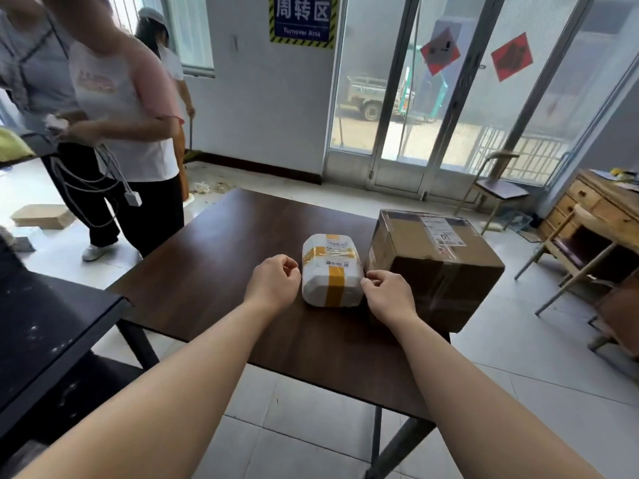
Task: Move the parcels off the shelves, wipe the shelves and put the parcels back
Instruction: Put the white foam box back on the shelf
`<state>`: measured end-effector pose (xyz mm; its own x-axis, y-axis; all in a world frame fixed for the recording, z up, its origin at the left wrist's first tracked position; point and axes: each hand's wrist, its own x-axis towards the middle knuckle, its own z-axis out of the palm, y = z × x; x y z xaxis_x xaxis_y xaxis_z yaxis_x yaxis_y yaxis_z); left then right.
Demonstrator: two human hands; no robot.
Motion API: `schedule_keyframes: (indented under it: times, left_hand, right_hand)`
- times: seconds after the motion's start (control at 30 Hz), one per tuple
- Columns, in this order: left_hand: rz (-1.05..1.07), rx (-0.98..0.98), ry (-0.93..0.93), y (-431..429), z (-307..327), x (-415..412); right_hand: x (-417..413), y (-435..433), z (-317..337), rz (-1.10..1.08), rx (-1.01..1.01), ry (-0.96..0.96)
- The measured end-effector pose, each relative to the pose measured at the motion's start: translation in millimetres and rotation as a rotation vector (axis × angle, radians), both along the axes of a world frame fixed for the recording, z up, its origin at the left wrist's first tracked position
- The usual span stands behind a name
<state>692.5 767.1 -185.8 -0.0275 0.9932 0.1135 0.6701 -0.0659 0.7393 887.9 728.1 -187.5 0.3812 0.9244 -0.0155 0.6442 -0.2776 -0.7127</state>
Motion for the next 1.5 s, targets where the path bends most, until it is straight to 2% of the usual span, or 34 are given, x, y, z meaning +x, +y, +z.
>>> schedule_keyframes:
  times: [0.4,0.87,0.97,1.23,1.4,1.5]
  left_hand:
    - [-0.052,-0.277,0.022,134,-63,32]
    - [-0.006,-0.492,-0.076,224,-162,79]
    - [0.003,-0.517,-0.136,234,-179,84]
    - [0.059,-0.549,-0.123,242,-203,79]
    - [0.098,-0.589,-0.154,234,-206,62]
    - [0.133,-0.603,-0.182,225,-206,51]
  right_hand:
    - [22,130,-55,-0.091,-0.131,0.072]
    - [46,241,-155,-0.015,-0.250,0.031]
    - [46,251,-169,-0.018,-0.247,0.039]
    - [38,261,-189,-0.003,-0.319,-0.071]
    - [32,256,-189,0.008,-0.322,0.097]
    - [26,251,-190,0.019,-0.343,0.107]
